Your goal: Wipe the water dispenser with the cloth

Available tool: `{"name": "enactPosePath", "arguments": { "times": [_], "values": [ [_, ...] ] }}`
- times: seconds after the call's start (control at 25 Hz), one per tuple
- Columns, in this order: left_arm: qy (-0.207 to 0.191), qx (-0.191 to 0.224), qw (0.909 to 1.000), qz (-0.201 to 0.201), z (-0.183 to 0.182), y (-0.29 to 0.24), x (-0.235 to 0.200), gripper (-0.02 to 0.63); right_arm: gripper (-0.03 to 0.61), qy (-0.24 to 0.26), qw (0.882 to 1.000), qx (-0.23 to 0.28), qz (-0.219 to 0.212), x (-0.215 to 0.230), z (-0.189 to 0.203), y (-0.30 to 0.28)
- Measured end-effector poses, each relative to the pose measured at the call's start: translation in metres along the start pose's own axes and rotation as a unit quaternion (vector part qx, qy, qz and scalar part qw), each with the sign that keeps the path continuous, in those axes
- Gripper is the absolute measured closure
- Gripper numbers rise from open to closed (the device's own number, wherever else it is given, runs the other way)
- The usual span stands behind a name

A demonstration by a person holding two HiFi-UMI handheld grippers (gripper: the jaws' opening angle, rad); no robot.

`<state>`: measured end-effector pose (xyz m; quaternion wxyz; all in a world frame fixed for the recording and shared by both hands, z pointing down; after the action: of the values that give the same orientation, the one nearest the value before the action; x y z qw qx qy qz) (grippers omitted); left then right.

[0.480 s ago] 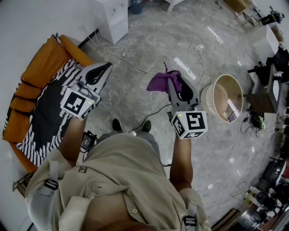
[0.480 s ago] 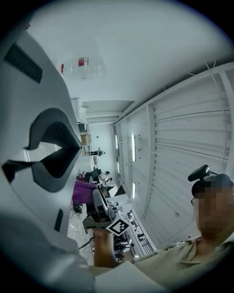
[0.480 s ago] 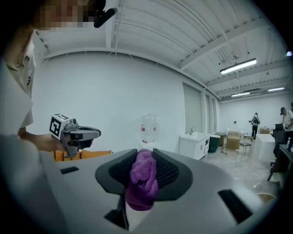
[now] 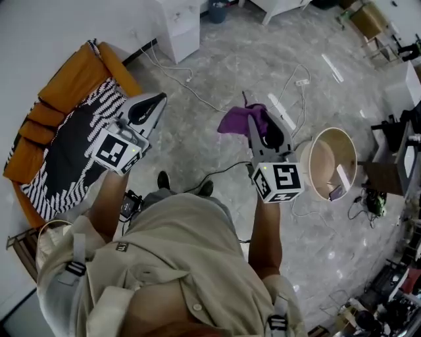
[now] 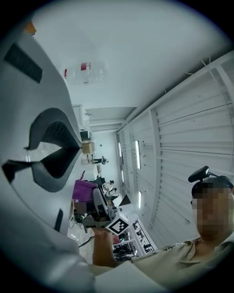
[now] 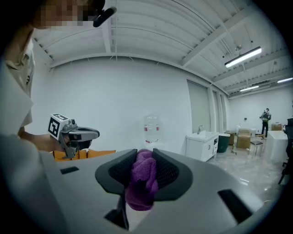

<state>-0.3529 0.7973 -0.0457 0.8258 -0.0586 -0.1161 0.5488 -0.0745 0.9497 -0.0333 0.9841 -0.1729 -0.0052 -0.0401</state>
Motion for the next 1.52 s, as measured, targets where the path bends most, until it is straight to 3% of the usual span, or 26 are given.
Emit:
{"name": "enactPosePath", "arguments": {
  "times": [0.32, 0.52, 0.84, 1.2, 1.52],
  "values": [
    [0.016, -0.009, 0.9992, -0.036, -0.003, -0.028, 0.025, 0.597, 0.460, 0.007, 0.999, -0.010, -0.042, 0.042, 0.001, -0.017],
    [0.023, -0.021, 0.9984, -0.047, 0.001, -0.035, 0.007, 0.597, 0.454, -0.010, 0.998, -0.008, -0.062, 0.047, -0.005, -0.044],
    [0.030, -0.008, 0.9993, -0.019, 0.008, -0.070, -0.061, 0.597, 0.454, -0.019, 0.999, -0.016, -0.044, 0.042, -0.025, -0.107],
    [0.027, 0.022, 0.9992, 0.019, 0.010, -0.109, -0.177, 0.597, 0.454, -0.023, 1.000, -0.016, -0.009, 0.027, -0.069, -0.194],
    [0.033, 0.019, 0.9985, 0.038, 0.037, -0.135, -0.262, 0.597, 0.454, -0.023, 0.999, -0.032, 0.016, 0.018, -0.091, -0.271]
  ]
}}
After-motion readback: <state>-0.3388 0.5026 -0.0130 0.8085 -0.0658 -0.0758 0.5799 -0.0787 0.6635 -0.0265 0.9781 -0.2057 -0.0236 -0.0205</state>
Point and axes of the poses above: the fingertips, and each gripper's own axes: y backward along the fingers, x to its right, z out of its underside, the point moved 9 cm from there along y, backward along the fingers, and after that the axes turned 10 degrees about -x, right-handed, at the moved point
